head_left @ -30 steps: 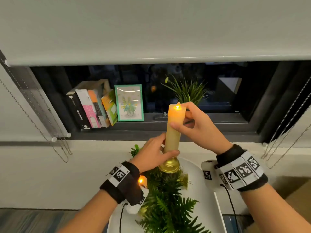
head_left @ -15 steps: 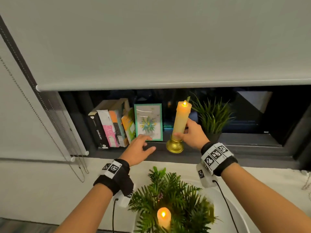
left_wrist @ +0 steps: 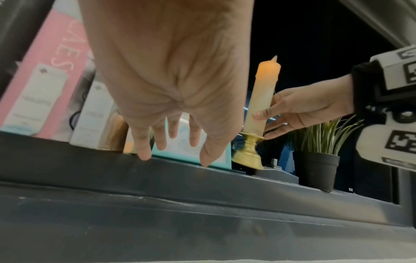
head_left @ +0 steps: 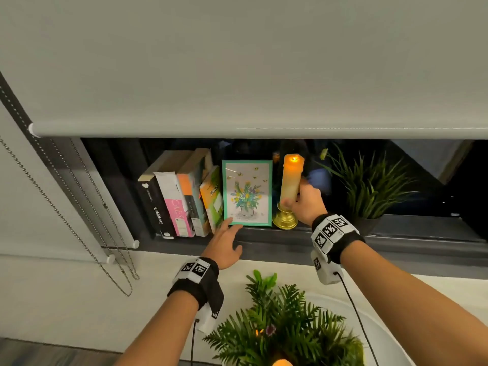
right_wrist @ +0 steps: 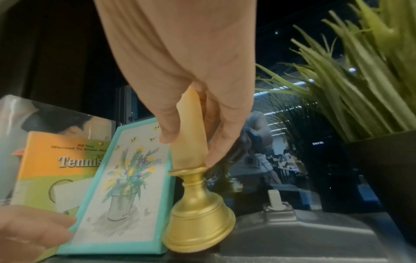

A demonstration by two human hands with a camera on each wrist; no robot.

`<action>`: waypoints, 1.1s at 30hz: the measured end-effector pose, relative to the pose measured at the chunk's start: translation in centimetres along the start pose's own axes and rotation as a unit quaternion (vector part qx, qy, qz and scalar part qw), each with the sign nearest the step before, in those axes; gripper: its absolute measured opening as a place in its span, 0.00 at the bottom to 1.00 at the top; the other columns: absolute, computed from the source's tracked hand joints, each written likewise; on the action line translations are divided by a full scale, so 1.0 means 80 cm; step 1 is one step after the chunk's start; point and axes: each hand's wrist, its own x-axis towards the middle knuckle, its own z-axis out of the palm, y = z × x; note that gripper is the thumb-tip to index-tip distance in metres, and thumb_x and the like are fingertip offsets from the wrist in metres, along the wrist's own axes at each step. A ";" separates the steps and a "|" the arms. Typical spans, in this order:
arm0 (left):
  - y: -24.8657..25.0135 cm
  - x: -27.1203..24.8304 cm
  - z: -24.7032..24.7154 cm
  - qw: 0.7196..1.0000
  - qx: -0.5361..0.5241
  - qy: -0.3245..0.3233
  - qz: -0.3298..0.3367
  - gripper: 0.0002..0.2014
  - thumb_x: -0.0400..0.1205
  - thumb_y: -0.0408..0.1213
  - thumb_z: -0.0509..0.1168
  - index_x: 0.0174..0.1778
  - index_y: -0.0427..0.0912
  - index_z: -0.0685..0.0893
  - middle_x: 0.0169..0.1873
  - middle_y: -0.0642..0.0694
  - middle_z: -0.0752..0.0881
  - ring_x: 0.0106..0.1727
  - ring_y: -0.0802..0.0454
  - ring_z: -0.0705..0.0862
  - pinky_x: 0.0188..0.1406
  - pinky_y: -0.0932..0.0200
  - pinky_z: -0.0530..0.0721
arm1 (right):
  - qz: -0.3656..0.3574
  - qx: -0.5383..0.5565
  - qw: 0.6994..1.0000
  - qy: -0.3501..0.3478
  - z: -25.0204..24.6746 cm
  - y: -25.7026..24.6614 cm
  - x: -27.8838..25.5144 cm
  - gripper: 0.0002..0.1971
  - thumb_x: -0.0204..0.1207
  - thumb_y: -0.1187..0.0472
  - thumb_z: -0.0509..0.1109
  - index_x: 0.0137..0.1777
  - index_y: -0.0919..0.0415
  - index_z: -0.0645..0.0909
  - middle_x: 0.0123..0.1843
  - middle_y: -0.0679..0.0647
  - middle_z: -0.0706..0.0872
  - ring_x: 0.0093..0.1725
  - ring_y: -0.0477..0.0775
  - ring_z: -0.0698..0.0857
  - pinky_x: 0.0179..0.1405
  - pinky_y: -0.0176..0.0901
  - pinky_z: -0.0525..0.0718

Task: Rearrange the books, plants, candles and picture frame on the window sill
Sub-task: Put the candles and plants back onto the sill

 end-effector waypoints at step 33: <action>-0.007 0.039 0.029 0.983 0.161 0.047 0.074 0.31 0.81 0.40 0.62 0.81 0.54 0.63 0.71 0.43 0.66 0.71 0.44 0.67 0.69 0.52 0.68 | -0.055 -0.048 0.993 -0.098 0.024 -0.003 0.050 0.30 0.71 0.61 0.76 0.70 0.66 0.68 0.65 0.64 0.80 0.63 0.65 0.82 0.62 0.59 0.82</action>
